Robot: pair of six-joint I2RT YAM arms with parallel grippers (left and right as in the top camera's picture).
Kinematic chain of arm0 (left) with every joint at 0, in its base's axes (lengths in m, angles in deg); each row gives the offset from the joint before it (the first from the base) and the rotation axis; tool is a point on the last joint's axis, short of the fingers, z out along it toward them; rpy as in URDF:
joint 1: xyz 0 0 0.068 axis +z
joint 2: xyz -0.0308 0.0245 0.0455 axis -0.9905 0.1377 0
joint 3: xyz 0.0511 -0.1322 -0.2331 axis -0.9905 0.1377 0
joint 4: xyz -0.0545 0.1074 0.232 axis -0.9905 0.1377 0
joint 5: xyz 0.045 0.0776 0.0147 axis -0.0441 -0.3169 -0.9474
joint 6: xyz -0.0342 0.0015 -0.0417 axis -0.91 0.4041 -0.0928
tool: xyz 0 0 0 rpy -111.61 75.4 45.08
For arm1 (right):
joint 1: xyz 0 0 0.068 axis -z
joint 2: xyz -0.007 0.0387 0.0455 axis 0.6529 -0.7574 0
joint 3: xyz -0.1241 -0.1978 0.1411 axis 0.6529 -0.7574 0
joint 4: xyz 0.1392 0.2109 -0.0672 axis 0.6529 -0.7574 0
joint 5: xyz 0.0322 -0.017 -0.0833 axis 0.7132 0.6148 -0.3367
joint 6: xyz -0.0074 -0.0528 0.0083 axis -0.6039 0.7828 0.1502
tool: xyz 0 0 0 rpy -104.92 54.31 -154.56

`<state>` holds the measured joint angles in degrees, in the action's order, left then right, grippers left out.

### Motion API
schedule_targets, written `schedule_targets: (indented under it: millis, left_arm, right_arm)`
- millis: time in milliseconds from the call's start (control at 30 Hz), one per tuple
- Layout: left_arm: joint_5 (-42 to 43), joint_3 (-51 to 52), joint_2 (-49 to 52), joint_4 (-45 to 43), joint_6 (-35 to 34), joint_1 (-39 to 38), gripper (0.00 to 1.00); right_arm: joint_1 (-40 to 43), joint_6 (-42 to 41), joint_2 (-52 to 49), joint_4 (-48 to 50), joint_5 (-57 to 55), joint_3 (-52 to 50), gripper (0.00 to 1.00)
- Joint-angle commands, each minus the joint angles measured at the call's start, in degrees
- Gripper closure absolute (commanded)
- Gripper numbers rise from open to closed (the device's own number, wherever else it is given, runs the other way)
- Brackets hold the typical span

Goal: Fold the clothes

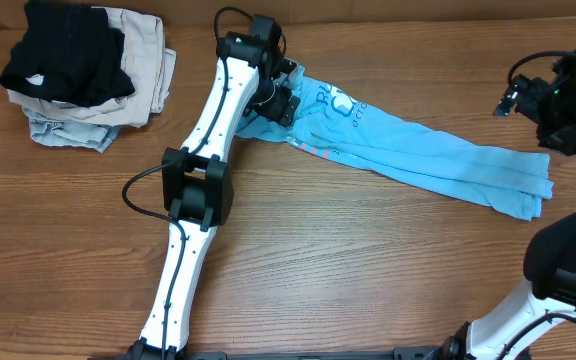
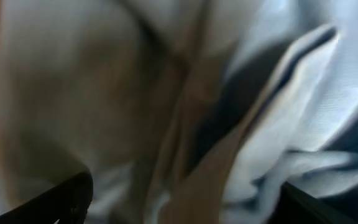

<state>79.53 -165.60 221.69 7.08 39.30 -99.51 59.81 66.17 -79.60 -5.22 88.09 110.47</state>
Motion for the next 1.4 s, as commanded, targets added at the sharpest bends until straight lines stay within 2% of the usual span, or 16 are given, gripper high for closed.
schedule_targets:
  millis: [0, 133, 200, 267, 400, 533, 733, 833, 1033, 1200, 1367]
  left_arm:
    - [-8.7, 0.8, 1.2, 5.0, -6.9, 0.3, 0.1]
    - [-14.6, 0.8, 1.2, 13.3, -7.1, 0.5, 0.05]
    - [-18.6, 0.8, 1.2, 17.9, -9.3, 0.7, 0.04]
    - [-19.6, 1.0, 1.0, 18.0, -11.3, 1.1, 0.04]
    - [-15.1, 0.9, 0.2, 17.9, -11.3, 2.0, 0.04]
    - [-14.7, 0.8, -1.7, 17.9, -11.2, 2.3, 0.06]
    - [-14.7, -1.0, -8.8, 17.9, -11.2, 2.6, 0.05]
    - [-14.7, -1.0, -13.5, 17.4, -11.1, 2.8, 0.0]
    - [-14.6, -1.0, -19.0, 16.4, -7.8, 4.1, 0.0]
    - [-11.3, -1.0, -20.9, 14.0, -7.8, 6.5, 0.0]
    - [-9.5, -1.0, -20.8, 12.5, -7.8, 8.4, 0.0]
  right_arm:
    - [-1.9, 0.0, 0.6, 0.3, 0.5, 0.6, 0.0]
    - [-3.5, 0.0, 0.6, 1.2, 0.5, -0.8, 0.0]
    - [-4.4, 0.0, 0.6, 1.5, 0.5, -1.7, 0.0]
    - [-5.2, 0.0, 0.6, 2.0, 0.4, -3.0, 0.0]
    - [-5.9, 0.0, 0.6, 3.2, 0.3, -5.9, 0.0]
    - [-5.7, 0.1, 0.6, 5.3, 0.2, -9.0, 0.0]
    - [-2.6, 2.8, 0.6, 9.9, -1.1, -11.9, 0.0]
    - [-0.4, 6.1, 0.6, 11.5, -1.2, -12.7, 0.0]
    - [4.0, 8.4, 0.2, 14.6, -1.2, -16.1, 0.0]
    - [6.0, 8.4, -0.9, 17.3, -0.5, -20.3, 0.11]
    - [6.0, 8.4, -1.4, 21.9, -3.2, -26.3, 0.12]
